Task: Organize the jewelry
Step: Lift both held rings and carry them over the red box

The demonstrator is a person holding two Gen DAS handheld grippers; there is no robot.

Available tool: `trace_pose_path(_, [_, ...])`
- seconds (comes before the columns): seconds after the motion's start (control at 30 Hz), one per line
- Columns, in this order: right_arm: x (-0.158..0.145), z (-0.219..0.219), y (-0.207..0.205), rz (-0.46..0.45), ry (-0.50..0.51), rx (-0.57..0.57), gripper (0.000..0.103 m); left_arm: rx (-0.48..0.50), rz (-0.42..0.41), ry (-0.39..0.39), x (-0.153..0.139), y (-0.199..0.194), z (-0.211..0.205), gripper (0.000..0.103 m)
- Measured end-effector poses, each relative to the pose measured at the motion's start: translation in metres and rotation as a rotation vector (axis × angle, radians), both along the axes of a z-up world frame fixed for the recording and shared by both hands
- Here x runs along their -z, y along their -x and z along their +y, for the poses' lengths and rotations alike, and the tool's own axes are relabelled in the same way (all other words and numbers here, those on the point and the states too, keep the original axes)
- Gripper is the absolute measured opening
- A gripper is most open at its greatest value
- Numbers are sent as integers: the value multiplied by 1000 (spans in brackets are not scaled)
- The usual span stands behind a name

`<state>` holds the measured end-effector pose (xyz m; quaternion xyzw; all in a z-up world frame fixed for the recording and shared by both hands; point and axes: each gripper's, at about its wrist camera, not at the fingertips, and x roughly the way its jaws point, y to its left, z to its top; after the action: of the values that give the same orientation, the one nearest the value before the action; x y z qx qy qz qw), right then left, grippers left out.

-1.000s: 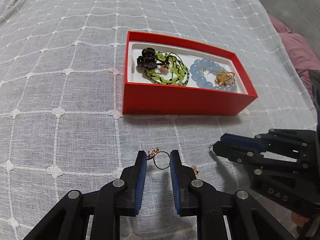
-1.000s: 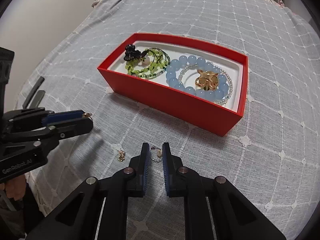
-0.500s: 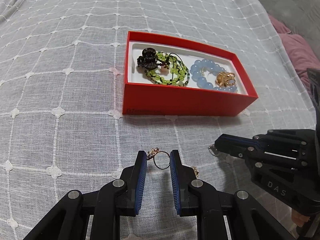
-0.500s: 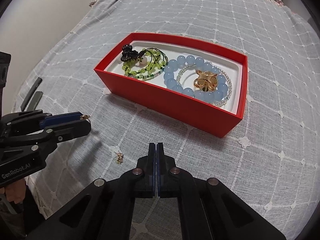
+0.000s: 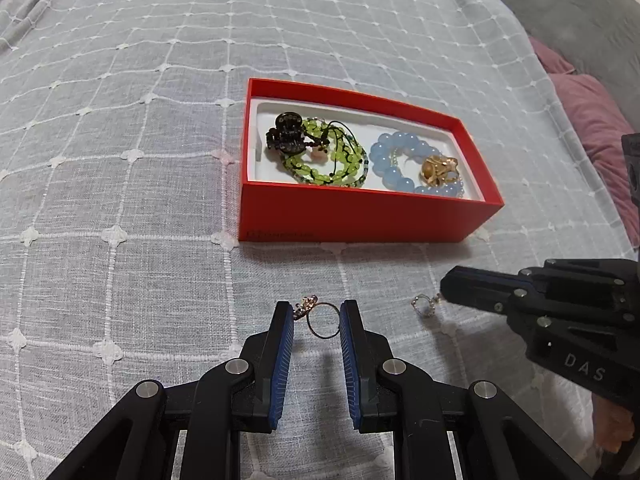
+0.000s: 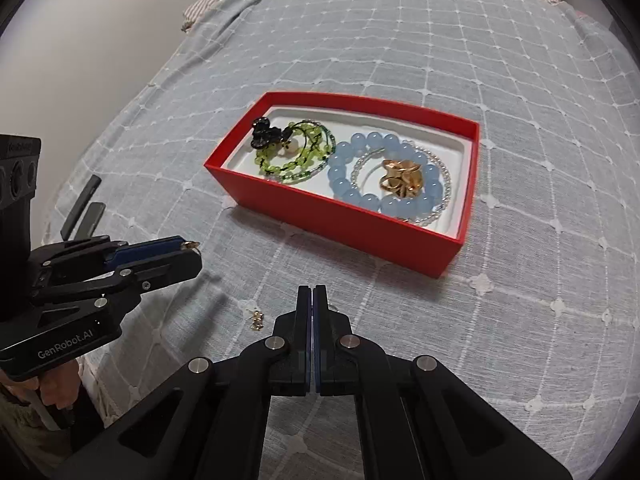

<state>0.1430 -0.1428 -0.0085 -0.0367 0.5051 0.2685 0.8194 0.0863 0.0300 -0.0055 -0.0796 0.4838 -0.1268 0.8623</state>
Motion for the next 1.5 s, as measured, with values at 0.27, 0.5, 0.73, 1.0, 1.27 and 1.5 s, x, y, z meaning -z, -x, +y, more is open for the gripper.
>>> trace_pose_path(0.27, [-16, -12, 0, -14, -52, 12, 0, 7, -49, 32, -11, 0, -1, 18])
trace_pose_path(0.5, [-33, -19, 0, -40, -90, 20, 0, 17, -118, 46, -31, -4, -2, 18])
trace_pose_path(0.73, [-47, -23, -7, -64, -128, 40, 0, 22, -146, 91, -41, -24, -8, 18])
trace_pose_path(1.0, [-57, -24, -19, -89, -172, 55, 0, 13, -144, 147, -41, -51, -16, 18])
trace_pose_path(1.27, [-57, -27, -34, -102, -180, 79, 0, 2, -100, 172, -30, -76, -26, 18])
trace_pose_path(1.5, [-55, -34, -45, -94, -231, 104, 0, -3, -83, 217, -19, -92, -34, 18])
